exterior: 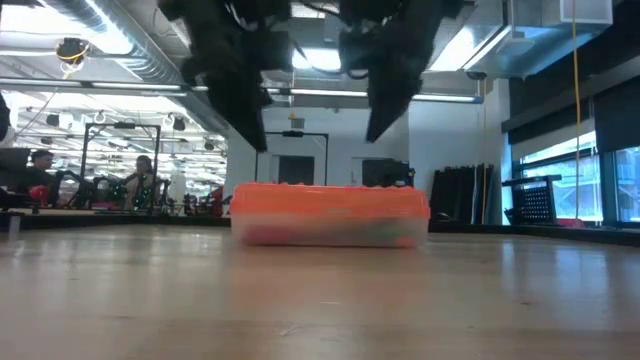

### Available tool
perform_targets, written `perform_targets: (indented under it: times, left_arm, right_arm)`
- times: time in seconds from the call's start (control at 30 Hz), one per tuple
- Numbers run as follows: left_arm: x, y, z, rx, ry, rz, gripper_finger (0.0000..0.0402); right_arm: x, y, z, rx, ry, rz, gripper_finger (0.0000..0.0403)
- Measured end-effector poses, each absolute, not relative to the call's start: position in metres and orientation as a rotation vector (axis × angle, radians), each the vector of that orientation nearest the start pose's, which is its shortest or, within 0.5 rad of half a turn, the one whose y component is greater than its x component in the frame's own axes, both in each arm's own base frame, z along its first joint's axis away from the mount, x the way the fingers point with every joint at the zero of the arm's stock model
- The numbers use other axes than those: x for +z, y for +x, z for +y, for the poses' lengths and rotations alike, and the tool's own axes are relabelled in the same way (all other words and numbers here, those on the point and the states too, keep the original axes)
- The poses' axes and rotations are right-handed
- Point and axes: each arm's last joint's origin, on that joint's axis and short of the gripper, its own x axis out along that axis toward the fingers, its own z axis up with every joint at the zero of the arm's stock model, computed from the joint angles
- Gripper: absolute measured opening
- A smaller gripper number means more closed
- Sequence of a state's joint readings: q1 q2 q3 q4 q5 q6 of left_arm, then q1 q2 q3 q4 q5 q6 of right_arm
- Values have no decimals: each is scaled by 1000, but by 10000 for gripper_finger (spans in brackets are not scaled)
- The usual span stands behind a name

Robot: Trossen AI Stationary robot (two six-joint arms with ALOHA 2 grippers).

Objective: Pack school essentials
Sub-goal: Return to Home Position

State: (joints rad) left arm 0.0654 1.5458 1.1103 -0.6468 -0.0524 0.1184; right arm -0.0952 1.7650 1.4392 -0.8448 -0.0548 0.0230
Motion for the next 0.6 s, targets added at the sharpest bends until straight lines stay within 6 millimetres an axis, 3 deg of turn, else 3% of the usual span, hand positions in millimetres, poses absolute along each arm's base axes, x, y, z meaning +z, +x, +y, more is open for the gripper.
perform_targets:
  times: [0.1,0.27,0.43,0.6]
  left_arm:
    - [249,294,21,60,101,1056,0]
    - [285,269,20,116,62,942,0]
    - [323,232,20,215,39,794,0]
    - [350,191,18,265,-14,661,0]
  right_arm:
    - [268,348,-31,-41,124,1132,0]
    - [314,322,-30,-48,96,992,0]
    - [357,282,-27,-82,63,834,0]
    - [364,239,-24,-94,62,712,0]
